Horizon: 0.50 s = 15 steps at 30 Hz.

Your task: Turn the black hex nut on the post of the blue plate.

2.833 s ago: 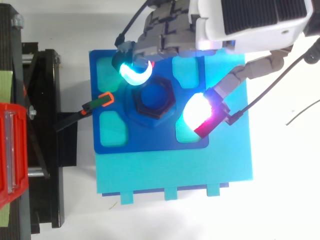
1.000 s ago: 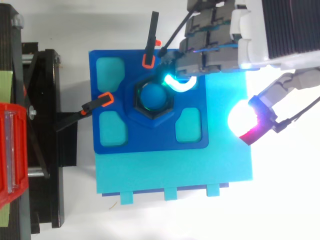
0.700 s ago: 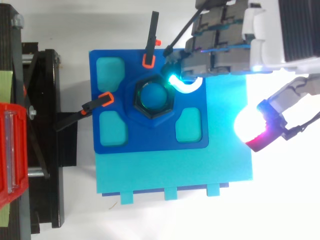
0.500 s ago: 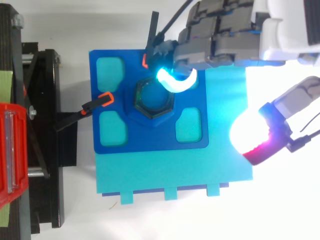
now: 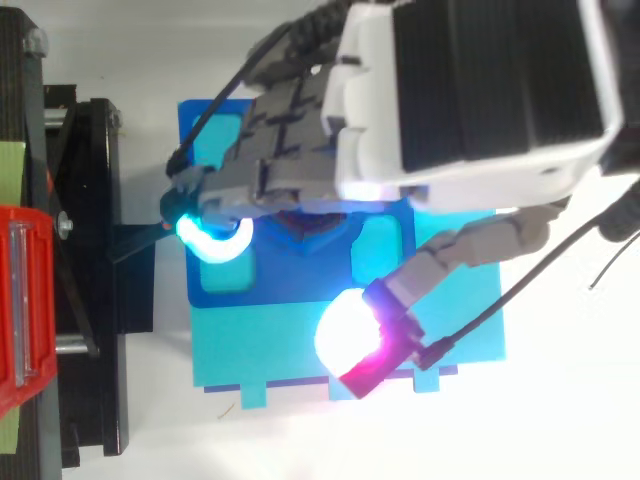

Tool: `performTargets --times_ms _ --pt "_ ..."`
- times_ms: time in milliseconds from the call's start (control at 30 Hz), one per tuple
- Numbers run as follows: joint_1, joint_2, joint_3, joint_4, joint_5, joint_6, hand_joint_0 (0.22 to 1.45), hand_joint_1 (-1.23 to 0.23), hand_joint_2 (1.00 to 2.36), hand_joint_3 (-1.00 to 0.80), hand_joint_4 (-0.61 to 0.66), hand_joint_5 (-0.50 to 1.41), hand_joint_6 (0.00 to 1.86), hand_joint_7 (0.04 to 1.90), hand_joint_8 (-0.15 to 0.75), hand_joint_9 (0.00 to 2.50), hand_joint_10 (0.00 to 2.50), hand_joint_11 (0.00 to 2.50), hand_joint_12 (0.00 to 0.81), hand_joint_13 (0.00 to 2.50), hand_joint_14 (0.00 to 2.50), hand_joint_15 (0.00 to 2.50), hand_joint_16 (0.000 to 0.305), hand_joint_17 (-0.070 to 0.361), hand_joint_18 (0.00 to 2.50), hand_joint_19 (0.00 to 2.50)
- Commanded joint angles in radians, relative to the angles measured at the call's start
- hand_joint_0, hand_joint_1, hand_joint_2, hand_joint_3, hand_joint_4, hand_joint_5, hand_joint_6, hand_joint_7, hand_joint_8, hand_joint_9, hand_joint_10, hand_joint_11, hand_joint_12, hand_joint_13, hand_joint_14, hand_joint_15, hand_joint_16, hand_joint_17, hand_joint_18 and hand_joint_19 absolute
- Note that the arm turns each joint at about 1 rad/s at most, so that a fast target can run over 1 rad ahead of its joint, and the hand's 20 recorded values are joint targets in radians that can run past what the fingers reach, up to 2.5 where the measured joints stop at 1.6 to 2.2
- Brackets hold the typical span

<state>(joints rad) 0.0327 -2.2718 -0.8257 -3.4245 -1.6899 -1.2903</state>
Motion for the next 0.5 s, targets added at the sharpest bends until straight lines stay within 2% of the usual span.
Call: performTargets --times_ms 0,167,467 --pt "0.001 -0.011 -0.029 0.021 -0.01 0.009 0.48 -0.5 1.0 -0.5 0.15 -0.2 0.5 0.82 0.189 0.52 0.01 0.24 0.322 0.62 0.01 0.34 0.039 0.087 0.29 0.37" --pt "-0.008 -0.011 -0.058 0.027 -0.024 0.009 0.47 -0.5 1.0 -0.5 0.14 -0.2 0.5 0.78 0.189 0.52 0.01 0.22 0.32 0.61 0.01 0.33 0.039 0.087 0.28 0.38" --pt "-0.019 -0.011 -0.059 0.018 -0.042 -0.011 0.47 -0.5 1.0 -0.5 0.15 -0.2 0.5 0.8 0.19 0.51 0.01 0.23 0.318 0.61 0.01 0.33 0.038 0.086 0.27 0.38"
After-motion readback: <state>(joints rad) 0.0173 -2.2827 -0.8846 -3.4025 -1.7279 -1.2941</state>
